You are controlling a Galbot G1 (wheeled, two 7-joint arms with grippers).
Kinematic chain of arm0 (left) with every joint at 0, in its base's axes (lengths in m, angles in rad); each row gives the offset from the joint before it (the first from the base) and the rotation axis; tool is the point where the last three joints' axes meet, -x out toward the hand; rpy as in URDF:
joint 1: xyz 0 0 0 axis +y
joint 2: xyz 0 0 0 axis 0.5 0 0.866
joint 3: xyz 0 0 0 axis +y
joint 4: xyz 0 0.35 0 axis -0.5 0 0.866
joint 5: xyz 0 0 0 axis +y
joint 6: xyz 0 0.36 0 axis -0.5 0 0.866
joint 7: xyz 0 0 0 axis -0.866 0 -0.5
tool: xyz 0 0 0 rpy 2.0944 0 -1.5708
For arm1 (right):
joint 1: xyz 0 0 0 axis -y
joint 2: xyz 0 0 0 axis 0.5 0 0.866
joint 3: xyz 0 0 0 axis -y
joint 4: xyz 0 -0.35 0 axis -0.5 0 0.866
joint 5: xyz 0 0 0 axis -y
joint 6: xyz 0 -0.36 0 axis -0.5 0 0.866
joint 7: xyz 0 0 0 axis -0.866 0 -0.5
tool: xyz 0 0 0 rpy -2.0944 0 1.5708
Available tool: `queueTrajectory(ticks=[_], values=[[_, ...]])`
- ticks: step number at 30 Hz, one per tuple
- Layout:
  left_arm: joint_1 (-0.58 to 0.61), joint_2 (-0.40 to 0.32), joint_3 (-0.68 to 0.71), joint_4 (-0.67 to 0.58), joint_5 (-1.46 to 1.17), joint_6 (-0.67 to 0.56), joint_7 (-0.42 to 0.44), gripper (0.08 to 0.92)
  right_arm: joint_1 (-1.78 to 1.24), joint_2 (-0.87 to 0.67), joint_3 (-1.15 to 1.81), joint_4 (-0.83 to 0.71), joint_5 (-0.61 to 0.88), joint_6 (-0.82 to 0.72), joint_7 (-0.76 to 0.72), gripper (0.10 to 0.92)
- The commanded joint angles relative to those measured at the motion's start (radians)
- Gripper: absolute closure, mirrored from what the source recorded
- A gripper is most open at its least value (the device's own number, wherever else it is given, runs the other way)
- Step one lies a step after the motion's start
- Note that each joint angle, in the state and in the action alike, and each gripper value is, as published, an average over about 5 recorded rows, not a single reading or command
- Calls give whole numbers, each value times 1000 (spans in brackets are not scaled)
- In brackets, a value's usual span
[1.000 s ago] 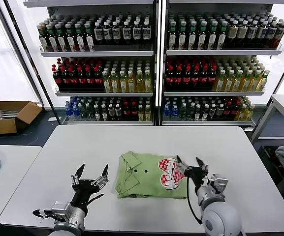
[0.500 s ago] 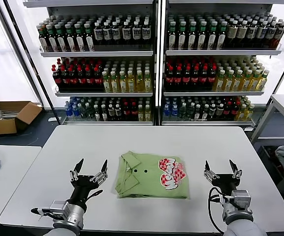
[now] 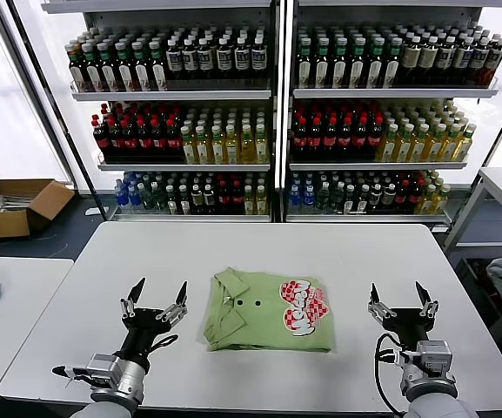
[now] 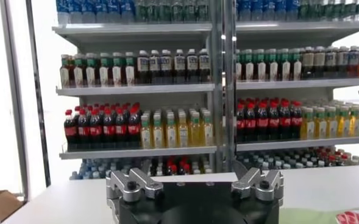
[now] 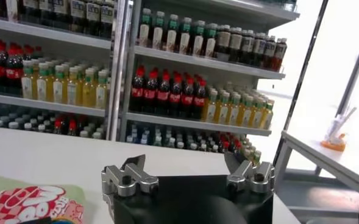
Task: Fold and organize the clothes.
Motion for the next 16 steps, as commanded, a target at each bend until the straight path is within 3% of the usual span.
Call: queueTrajectory(ticks=[1,16], values=[[-3,-1,-7,9,33,-1,19,177,-13,1,14,8,-15,3,-5,203],[-21,-14,3,28,16,1,13,177,1,11,4,-5,-11,23,-40,203]])
